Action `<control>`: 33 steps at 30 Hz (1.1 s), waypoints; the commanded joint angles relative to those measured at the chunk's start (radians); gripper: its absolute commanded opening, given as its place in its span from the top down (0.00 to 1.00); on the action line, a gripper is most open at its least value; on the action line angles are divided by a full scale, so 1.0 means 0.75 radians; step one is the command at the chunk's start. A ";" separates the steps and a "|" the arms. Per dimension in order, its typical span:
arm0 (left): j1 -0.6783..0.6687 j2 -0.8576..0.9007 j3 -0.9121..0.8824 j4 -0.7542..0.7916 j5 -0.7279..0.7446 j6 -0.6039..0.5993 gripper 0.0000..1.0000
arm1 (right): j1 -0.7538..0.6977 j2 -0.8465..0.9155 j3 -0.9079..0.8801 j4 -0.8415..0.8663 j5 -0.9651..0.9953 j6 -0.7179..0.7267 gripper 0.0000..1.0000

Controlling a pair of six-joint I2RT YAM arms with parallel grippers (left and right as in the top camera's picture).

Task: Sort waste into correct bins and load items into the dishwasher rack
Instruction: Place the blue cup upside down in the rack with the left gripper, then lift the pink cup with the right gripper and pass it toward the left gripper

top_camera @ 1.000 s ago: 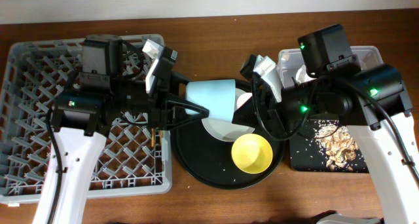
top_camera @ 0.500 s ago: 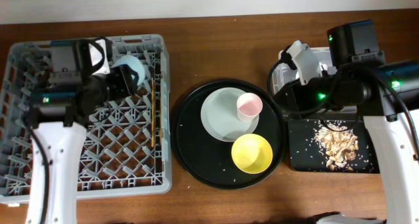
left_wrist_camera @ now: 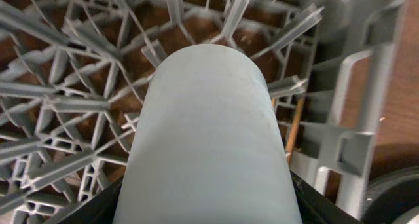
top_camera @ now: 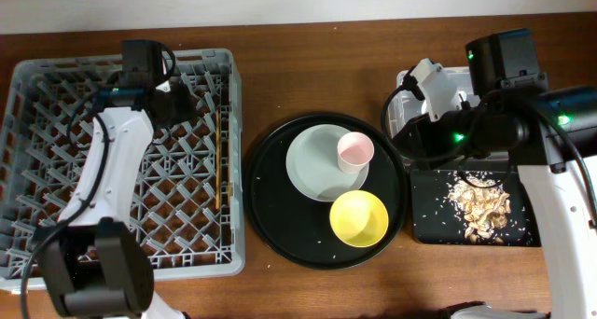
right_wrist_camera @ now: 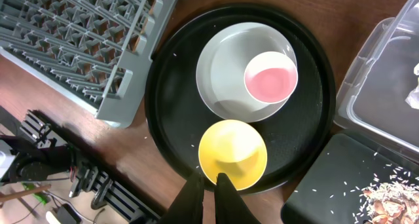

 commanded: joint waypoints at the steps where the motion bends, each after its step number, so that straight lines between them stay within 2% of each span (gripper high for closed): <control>1: -0.005 0.066 0.013 -0.021 -0.019 -0.017 0.53 | -0.004 0.005 -0.005 -0.005 0.017 0.010 0.90; 4: -0.004 0.066 0.013 -0.020 -0.019 -0.017 0.14 | -0.004 0.005 -0.005 -0.007 0.017 0.010 0.85; 5: -0.004 0.065 0.013 -0.020 -0.019 -0.017 0.05 | -0.004 0.005 -0.005 -0.009 0.017 0.010 0.83; 6: -0.004 0.065 0.016 -0.020 -0.019 -0.017 0.01 | -0.004 0.005 -0.005 -0.009 0.017 0.010 0.82; 8: -0.004 0.061 0.031 -0.022 -0.018 -0.017 0.01 | -0.004 0.005 -0.005 -0.009 0.017 0.010 0.67; 10: -0.004 0.045 0.068 -0.046 -0.013 -0.017 0.01 | -0.003 0.005 -0.005 -0.008 0.017 0.010 0.59; 14: -0.004 -0.054 0.166 -0.142 0.153 -0.017 0.07 | -0.001 0.015 -0.005 -0.003 0.017 0.010 0.55; 18: -0.005 -0.255 0.203 -0.249 0.472 -0.017 0.08 | 0.069 0.077 -0.028 0.061 0.018 0.010 0.52; 20: -0.005 -0.369 0.203 -0.339 0.512 -0.017 0.08 | 0.138 0.130 -0.078 0.125 0.061 0.011 0.52; 25: -0.005 -0.534 0.203 -0.562 0.437 -0.016 0.07 | 0.253 0.275 -0.253 0.347 0.220 0.044 0.53; 30: -0.005 -0.546 0.199 -0.651 0.436 -0.010 0.07 | 0.271 0.435 -0.417 0.585 0.277 0.081 0.71; 33: -0.005 -0.546 0.182 -0.650 0.436 0.004 0.07 | 0.271 0.522 -0.461 0.666 0.306 0.081 0.71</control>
